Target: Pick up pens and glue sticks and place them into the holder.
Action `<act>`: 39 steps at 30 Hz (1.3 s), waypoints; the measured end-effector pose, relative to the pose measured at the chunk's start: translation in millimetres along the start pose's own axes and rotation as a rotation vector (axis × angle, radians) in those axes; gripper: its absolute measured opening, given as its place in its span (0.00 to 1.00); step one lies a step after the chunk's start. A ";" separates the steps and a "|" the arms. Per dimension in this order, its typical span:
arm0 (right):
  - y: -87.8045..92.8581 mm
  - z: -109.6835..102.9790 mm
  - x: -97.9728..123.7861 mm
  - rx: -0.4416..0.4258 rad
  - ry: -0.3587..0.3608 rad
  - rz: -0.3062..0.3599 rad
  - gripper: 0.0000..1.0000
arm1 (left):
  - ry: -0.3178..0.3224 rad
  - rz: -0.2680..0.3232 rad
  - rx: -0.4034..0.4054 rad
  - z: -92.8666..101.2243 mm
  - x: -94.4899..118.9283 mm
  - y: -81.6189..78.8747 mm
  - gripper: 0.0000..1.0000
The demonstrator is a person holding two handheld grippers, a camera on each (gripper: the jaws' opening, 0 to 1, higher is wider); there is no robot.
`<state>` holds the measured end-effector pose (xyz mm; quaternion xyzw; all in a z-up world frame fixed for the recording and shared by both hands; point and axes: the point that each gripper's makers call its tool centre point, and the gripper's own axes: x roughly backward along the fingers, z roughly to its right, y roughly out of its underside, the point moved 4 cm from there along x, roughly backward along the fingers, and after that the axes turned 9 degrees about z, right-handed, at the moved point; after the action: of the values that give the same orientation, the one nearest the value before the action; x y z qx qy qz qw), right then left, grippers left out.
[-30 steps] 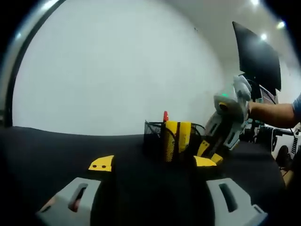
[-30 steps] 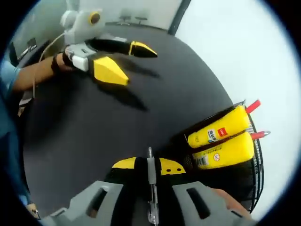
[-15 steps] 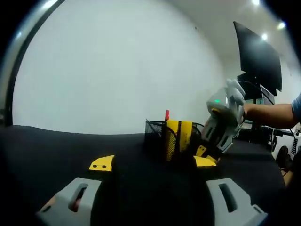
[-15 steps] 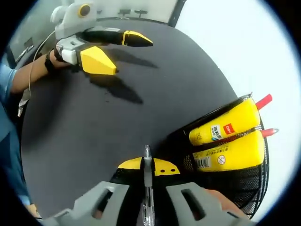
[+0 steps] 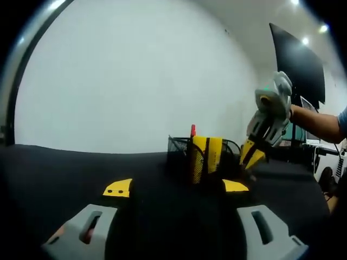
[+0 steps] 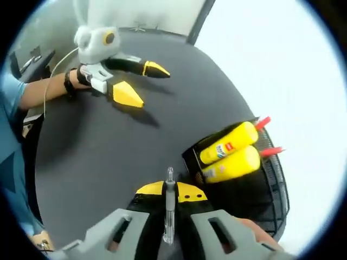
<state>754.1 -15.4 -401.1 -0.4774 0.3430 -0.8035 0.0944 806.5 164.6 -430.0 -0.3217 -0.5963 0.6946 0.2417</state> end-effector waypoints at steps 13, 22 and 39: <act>-15.9 16.9 54.8 -0.036 0.066 0.121 0.04 | 0.000 -0.008 -0.002 -1.9 -0.4 1.3 0.59; -31.9 30.1 79.8 -0.146 0.057 0.281 0.04 | 0.001 -0.013 -0.007 -3.0 -0.9 2.0 0.59; -66.0 74.2 109.8 -0.266 0.100 0.490 0.03 | 0.005 -0.011 -0.010 -3.5 -1.2 1.3 0.58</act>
<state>769.6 -53.0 -258.7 -0.3483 0.5549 -0.7271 0.2054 809.9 165.9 -431.4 -0.3213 -0.6011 0.6893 0.2454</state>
